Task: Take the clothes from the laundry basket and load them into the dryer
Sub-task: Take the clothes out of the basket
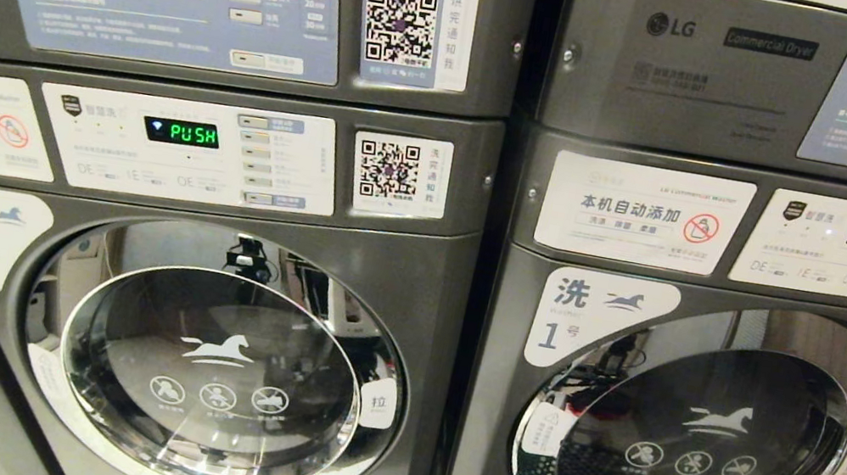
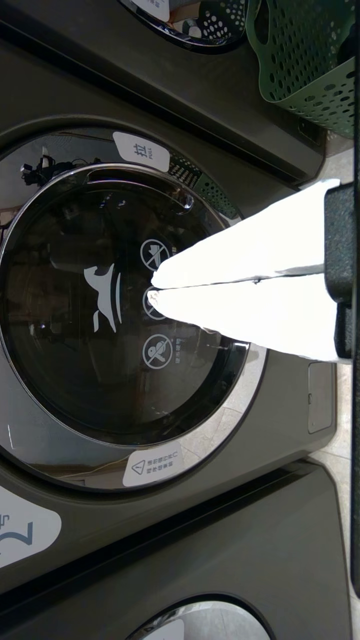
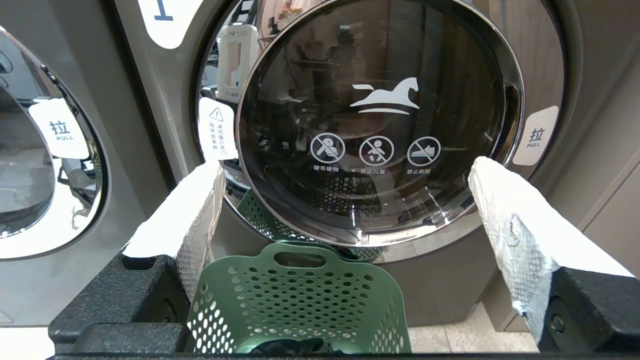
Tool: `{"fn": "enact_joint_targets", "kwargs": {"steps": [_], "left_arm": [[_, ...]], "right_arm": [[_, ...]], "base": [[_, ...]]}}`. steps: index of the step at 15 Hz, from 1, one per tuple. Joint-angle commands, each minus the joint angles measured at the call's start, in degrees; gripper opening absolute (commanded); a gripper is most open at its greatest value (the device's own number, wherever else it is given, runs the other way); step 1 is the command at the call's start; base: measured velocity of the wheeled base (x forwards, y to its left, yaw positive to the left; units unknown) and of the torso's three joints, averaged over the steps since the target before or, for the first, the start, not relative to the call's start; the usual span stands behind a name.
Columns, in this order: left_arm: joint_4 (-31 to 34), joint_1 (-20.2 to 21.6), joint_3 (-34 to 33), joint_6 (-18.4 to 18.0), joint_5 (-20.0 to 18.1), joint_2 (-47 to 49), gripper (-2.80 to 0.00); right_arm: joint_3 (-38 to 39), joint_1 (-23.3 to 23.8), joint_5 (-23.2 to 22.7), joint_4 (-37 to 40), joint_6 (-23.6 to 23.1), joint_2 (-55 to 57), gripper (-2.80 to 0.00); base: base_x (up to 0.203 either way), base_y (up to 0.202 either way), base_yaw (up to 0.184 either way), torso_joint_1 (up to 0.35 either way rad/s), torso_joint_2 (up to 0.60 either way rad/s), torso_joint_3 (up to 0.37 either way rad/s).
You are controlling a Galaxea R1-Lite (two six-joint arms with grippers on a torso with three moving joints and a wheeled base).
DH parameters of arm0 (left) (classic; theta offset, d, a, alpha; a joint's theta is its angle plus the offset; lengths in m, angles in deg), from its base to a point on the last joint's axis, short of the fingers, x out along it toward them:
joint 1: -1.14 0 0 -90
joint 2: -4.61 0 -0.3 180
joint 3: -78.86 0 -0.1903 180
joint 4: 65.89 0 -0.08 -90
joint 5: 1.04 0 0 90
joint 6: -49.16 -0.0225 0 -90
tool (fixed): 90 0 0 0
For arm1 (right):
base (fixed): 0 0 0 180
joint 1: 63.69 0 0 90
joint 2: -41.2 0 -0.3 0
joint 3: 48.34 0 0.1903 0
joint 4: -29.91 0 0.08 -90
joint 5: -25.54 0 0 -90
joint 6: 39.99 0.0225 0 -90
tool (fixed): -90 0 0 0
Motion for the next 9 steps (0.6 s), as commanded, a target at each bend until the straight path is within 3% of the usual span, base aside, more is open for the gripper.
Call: {"fn": "enact_joint_targets", "kwargs": {"steps": [1, 9], "left_arm": [[-0.02, 0.01, -0.01, 0.02, 0.00, -0.02, -2.80], [-0.02, 0.01, -0.01, 0.02, 0.00, -0.02, -2.80]], "right_arm": [[0.05, 0.00, -0.05, -0.01, 0.06, 0.04, 0.00], [-0.01, 0.00, 0.04, -0.01, 0.14, 0.04, 0.00]], "base": [[0.000, 0.000, 0.000, 0.000, 0.00, 0.000], [0.000, 0.000, 0.000, -0.011, 0.05, 0.052]]}}
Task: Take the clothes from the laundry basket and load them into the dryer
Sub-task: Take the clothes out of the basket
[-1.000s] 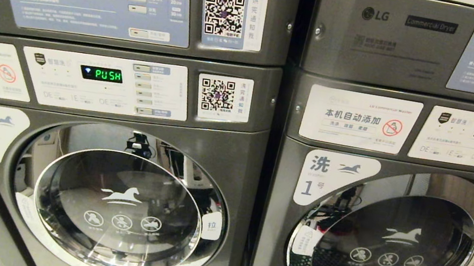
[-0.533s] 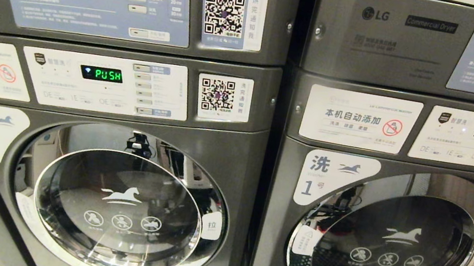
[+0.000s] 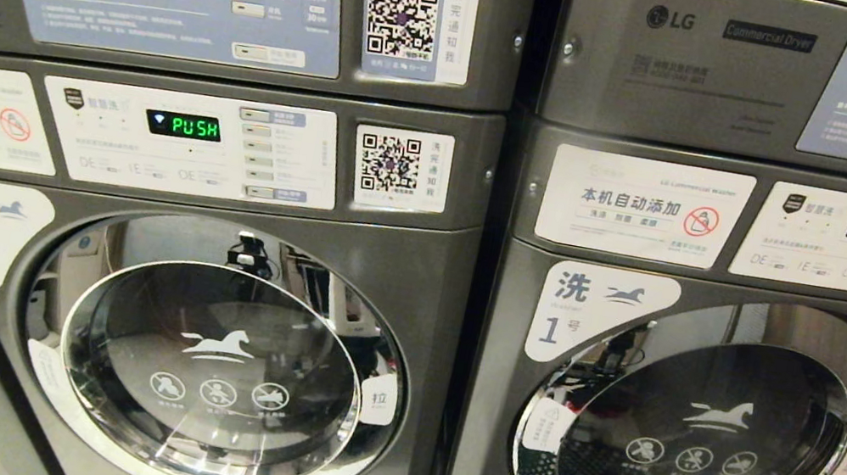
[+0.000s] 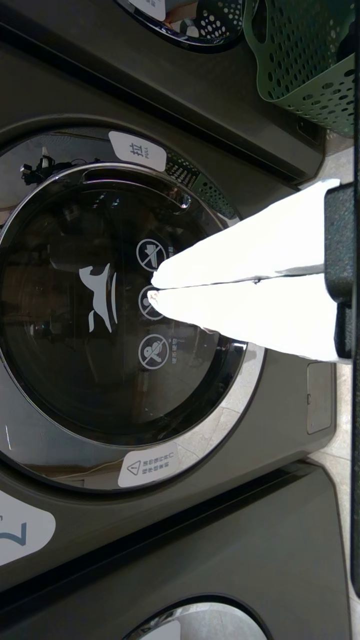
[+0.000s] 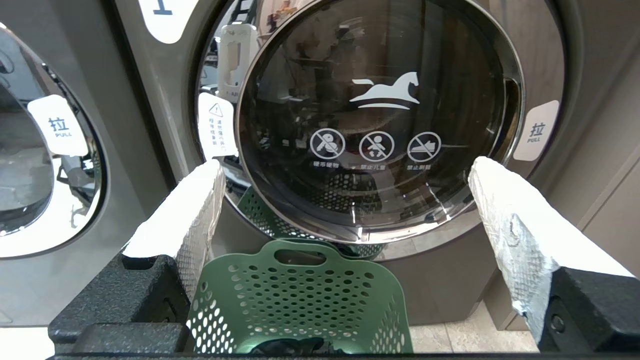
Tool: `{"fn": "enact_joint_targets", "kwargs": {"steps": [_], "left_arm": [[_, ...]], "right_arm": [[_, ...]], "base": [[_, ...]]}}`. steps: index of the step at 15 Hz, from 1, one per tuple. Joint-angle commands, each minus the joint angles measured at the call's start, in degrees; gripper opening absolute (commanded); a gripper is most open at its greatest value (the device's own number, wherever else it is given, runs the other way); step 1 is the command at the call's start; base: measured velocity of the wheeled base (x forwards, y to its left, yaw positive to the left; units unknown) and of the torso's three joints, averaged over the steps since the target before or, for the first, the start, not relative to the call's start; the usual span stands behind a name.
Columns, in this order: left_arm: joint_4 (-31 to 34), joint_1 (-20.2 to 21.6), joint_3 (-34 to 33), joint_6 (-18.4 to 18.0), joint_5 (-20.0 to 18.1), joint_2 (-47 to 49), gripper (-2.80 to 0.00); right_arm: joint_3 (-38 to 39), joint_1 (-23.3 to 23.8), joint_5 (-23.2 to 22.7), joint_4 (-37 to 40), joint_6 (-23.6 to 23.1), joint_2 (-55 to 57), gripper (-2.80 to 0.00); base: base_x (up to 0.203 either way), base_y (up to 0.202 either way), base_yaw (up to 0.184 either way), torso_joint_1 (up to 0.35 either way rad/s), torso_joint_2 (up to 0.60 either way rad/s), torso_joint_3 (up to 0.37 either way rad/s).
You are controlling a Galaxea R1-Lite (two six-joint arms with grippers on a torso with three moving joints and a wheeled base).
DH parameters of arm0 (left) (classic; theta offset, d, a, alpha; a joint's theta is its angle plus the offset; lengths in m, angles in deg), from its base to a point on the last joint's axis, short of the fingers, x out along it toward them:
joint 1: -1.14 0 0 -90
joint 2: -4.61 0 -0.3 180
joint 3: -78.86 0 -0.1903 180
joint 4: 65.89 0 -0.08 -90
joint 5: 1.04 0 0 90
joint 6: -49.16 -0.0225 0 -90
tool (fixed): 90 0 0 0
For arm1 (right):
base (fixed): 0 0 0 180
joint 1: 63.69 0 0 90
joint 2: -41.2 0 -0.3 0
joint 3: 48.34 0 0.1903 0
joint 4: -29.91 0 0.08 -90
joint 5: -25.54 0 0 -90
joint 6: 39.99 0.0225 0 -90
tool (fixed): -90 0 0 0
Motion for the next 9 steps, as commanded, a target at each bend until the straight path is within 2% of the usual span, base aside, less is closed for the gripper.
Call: {"fn": "enact_joint_targets", "kwargs": {"steps": [1, 9], "left_arm": [[-0.03, 0.01, -0.01, 0.02, 0.01, -0.02, -2.80], [-0.03, 0.01, -0.01, 0.03, 0.01, -0.02, -2.80]], "right_arm": [[0.00, 0.00, -0.02, 0.01, -0.05, -0.03, 0.00], [0.00, 0.00, -0.02, 0.01, -0.07, 0.04, 0.00]], "base": [[0.000, 0.000, 0.000, 0.000, 0.00, 0.000], [0.000, 0.000, 0.000, 0.000, 0.00, 0.000]]}}
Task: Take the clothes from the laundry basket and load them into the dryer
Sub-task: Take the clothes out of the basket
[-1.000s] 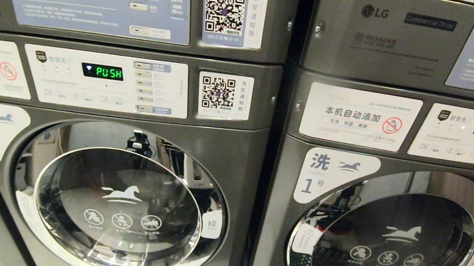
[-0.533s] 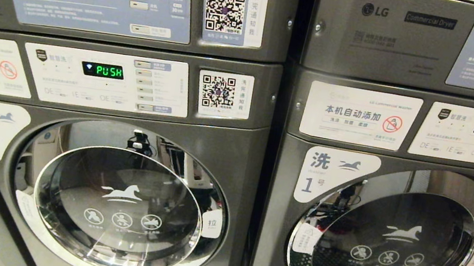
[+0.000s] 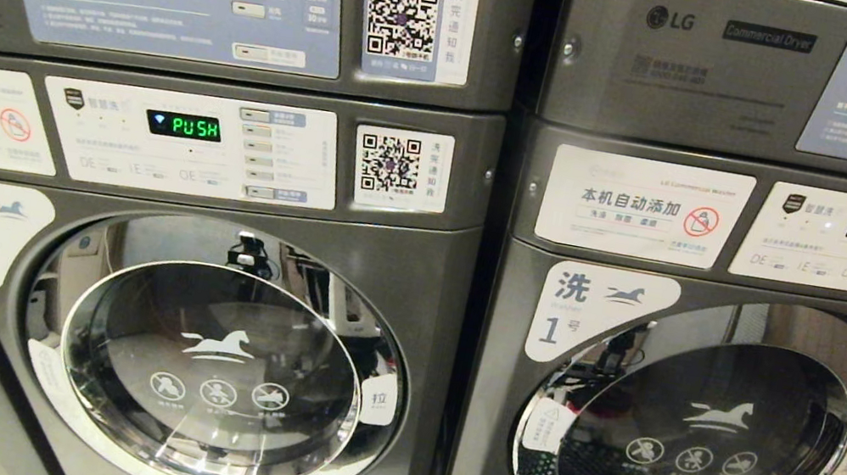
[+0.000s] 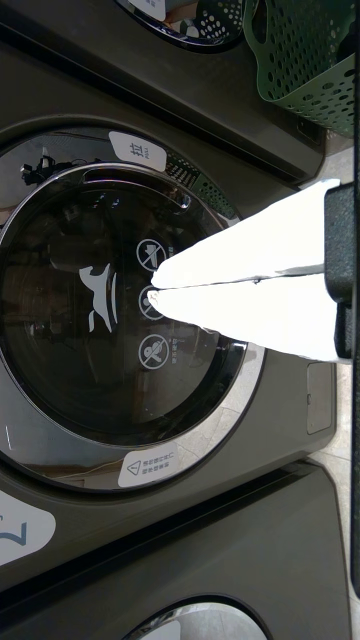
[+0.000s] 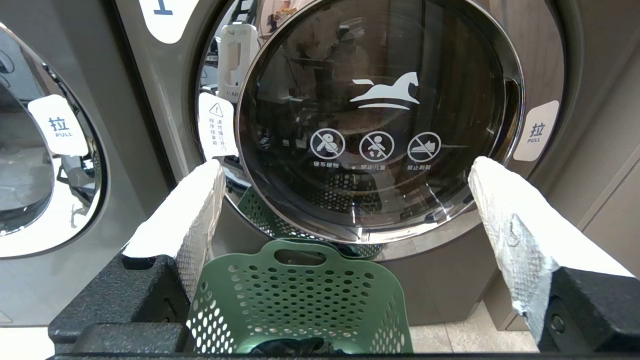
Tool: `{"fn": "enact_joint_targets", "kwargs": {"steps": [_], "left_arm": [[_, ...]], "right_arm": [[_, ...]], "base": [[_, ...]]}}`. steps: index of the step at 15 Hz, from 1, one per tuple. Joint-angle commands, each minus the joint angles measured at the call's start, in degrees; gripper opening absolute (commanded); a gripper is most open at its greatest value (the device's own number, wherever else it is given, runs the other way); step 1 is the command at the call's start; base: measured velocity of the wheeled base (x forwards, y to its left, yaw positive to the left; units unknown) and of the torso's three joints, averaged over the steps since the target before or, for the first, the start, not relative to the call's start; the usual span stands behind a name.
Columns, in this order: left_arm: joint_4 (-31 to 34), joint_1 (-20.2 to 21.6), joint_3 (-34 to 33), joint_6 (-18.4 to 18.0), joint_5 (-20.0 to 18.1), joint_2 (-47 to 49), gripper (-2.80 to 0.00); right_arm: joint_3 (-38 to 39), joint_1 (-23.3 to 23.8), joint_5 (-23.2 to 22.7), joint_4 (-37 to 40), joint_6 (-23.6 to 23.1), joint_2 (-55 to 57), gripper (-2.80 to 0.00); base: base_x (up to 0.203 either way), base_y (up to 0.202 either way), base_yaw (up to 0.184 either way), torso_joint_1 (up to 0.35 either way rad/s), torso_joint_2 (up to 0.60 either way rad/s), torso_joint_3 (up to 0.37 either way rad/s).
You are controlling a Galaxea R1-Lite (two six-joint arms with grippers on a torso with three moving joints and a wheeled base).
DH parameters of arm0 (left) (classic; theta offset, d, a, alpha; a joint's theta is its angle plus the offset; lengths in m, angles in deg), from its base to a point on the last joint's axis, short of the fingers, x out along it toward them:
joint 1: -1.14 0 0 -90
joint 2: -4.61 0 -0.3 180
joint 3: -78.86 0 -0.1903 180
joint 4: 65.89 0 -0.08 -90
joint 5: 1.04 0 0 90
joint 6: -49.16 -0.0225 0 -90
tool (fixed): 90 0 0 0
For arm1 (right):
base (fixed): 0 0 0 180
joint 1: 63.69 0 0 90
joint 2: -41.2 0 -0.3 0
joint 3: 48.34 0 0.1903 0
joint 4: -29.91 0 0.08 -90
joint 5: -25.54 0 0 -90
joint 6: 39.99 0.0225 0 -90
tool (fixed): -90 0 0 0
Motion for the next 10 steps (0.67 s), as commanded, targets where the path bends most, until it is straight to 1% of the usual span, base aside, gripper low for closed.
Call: {"fn": "enact_joint_targets", "kwargs": {"steps": [1, 10], "left_arm": [[-0.02, 0.01, 0.01, 0.09, 0.00, -0.02, -2.80], [0.69, 0.01, 0.34, -0.18, 0.00, -0.02, -2.80]], "right_arm": [[0.00, 0.00, -0.02, -0.01, -0.04, 0.04, 0.00], [0.00, 0.00, -0.02, -0.01, 0.05, 0.04, 0.00]], "base": [[0.000, 0.000, 0.000, 0.000, 0.00, 0.000], [0.000, 0.000, 0.000, 0.000, 0.00, 0.000]]}}
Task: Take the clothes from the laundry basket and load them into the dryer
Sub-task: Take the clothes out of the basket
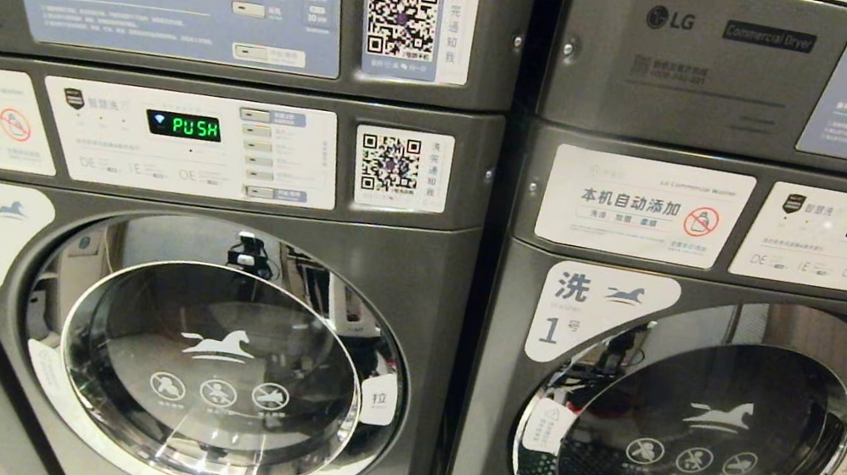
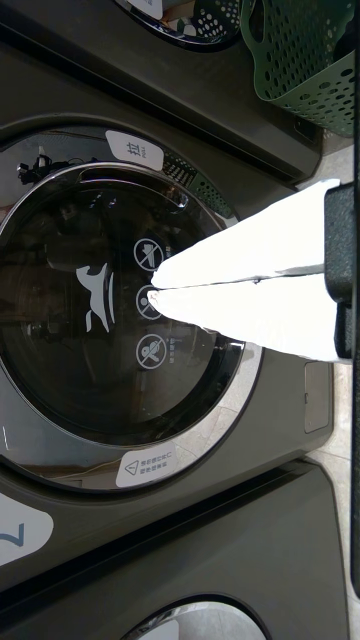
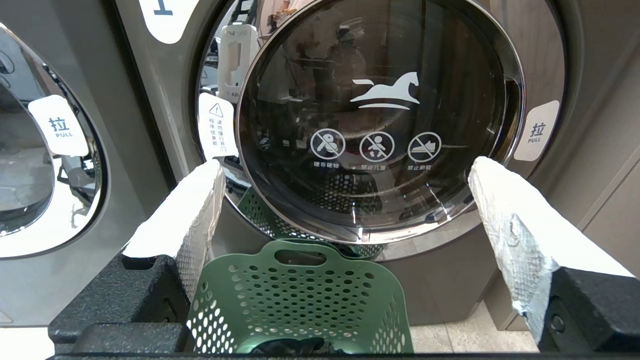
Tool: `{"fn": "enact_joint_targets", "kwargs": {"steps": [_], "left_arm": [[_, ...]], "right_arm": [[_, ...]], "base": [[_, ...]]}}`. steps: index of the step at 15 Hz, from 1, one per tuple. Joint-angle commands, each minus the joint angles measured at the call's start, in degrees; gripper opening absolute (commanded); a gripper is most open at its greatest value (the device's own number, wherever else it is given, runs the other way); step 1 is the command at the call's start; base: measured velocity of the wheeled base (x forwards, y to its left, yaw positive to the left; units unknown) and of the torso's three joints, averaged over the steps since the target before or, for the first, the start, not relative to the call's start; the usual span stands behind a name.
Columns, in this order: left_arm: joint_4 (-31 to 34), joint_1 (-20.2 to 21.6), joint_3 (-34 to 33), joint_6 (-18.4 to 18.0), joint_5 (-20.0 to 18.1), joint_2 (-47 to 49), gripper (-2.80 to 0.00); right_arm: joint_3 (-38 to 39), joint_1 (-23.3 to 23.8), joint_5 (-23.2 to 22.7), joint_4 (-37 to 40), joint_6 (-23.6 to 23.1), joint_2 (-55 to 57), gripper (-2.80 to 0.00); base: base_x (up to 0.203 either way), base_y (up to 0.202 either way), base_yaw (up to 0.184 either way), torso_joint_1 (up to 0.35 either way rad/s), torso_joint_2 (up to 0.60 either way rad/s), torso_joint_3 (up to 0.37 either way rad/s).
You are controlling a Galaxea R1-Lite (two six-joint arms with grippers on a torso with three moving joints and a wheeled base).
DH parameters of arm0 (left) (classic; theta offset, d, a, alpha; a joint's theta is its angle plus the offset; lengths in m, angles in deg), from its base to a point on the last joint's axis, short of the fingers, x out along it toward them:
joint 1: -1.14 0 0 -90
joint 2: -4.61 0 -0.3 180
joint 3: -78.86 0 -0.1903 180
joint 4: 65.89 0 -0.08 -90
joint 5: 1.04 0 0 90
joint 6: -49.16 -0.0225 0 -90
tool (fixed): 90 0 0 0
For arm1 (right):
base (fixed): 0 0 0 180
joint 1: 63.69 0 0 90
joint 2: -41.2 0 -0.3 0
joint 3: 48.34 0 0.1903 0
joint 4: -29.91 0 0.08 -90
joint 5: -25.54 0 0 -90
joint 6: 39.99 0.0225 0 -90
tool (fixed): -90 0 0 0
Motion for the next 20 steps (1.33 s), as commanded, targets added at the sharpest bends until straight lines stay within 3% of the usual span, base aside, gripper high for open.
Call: {"fn": "enact_joint_targets", "kwargs": {"steps": [1, 20], "left_arm": [[0.13, 0.01, 0.04, 0.02, 0.00, -0.02, -2.80], [-0.52, 0.01, -0.23, -0.24, 0.09, -0.11, -2.80]], "right_arm": [[0.00, 0.00, -0.02, -0.01, -0.02, 0.04, 0.00], [0.00, 0.00, 0.21, -0.01, 0.06, 0.04, 0.00]], "base": [[0.000, 0.000, 0.000, 0.000, 0.00, 0.000], [0.000, 0.000, 0.000, 0.000, 0.00, 0.000]]}}
